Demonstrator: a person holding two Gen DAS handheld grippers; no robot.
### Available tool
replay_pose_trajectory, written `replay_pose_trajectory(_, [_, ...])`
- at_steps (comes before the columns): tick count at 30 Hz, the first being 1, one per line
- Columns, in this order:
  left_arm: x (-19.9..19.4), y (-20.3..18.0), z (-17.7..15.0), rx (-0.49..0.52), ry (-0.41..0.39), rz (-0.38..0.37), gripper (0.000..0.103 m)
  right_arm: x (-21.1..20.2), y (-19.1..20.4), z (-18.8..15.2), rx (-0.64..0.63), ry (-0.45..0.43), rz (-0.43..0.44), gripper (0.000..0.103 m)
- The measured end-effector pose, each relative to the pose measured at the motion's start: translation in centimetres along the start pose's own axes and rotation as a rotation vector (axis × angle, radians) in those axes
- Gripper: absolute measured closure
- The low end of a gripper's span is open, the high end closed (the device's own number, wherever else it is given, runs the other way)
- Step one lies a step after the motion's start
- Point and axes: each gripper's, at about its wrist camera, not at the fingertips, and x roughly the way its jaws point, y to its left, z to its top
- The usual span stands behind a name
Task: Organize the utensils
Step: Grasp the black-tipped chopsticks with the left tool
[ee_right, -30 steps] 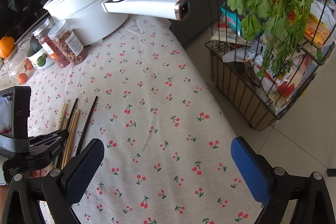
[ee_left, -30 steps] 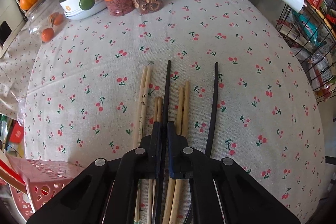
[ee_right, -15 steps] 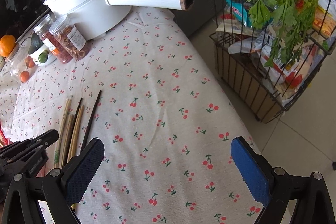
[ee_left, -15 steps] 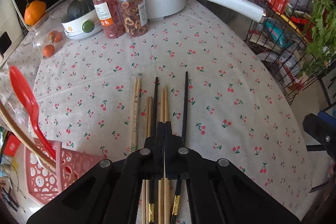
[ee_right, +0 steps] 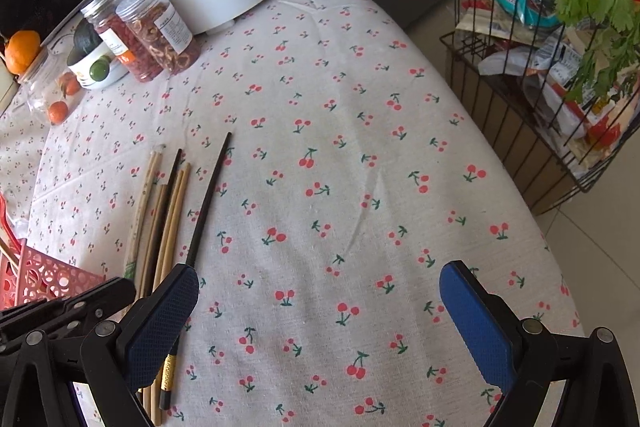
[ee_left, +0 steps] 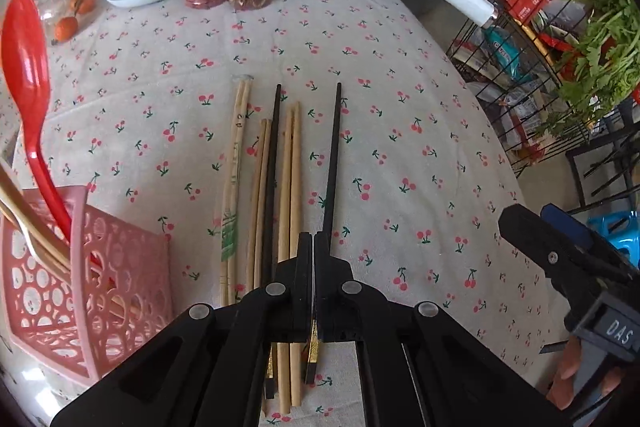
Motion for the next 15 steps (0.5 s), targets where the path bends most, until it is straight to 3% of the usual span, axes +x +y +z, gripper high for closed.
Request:
replay_pose_trajectory(7, [3.5, 0.8, 1.4, -0.023, 0.037, 0.061, 0.102, 0.6, -1.1, 0.2, 0.012, 0.013, -0.007, 0.003])
replay_pose_trajectory(15, [4.3, -0.2, 2.2, 0.002, 0.042, 0.089, 0.098, 1.1, -1.3, 0.6, -0.013, 0.021, -0.010, 0.003])
